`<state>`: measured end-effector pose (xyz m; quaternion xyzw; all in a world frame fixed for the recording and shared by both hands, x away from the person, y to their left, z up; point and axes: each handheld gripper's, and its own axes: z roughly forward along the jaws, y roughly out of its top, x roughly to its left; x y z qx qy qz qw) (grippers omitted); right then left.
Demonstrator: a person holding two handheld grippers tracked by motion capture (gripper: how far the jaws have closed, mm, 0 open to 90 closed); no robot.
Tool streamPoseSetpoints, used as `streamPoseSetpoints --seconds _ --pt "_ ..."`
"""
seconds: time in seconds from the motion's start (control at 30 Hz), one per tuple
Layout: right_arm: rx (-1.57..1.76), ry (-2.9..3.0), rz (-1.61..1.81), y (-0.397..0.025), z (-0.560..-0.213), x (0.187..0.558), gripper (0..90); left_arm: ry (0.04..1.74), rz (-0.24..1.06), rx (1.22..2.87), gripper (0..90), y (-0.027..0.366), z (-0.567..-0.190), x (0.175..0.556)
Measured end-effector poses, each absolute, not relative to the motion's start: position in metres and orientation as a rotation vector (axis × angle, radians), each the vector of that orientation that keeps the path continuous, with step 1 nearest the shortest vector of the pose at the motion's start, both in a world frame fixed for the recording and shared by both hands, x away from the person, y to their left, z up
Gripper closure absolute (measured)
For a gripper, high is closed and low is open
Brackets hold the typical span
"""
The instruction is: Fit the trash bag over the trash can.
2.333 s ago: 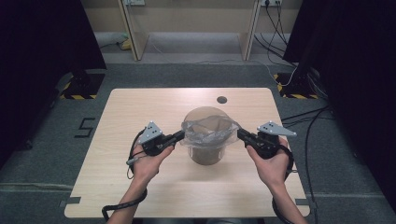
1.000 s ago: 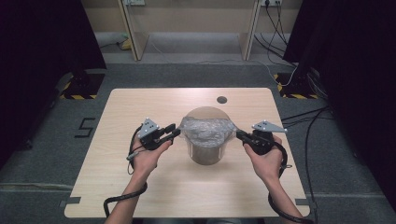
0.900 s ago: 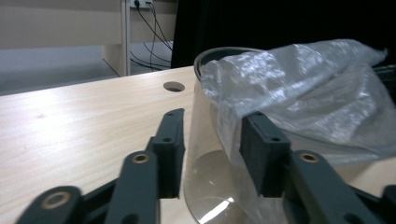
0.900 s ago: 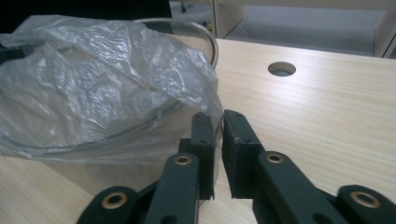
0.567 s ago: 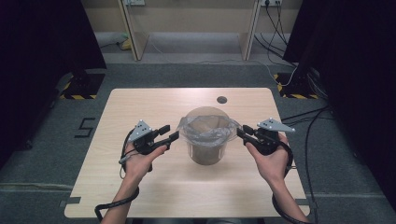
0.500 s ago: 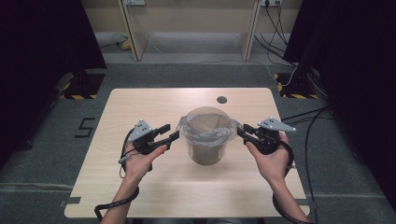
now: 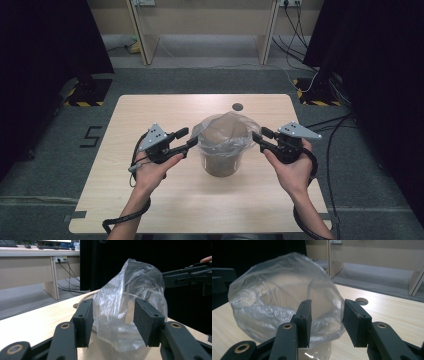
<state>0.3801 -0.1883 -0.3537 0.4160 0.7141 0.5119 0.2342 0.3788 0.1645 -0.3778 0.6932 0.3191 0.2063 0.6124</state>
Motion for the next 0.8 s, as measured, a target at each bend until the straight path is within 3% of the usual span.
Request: streamPoseSetpoints --seconds 0.2,0.33,0.53,0.8 --pt "1.142 1.932 1.400 -0.188 -0.345 0.390 60.8 0.745 0.486 1.630 58.4 0.159 -0.378 0.384" --pt "1.144 1.938 1.377 -0.188 -0.346 0.395 75.0 0.755 0.500 1.667 68.3 0.156 -0.382 0.388" --pt "1.171 1.961 1.337 -0.188 -0.356 0.402 86.8 0.793 0.498 1.682 89.5 0.160 -0.391 0.398" --pt "1.221 2.010 1.309 -0.186 -0.376 0.410 90.0 0.843 0.488 1.681 90.0 0.164 -0.406 0.409"
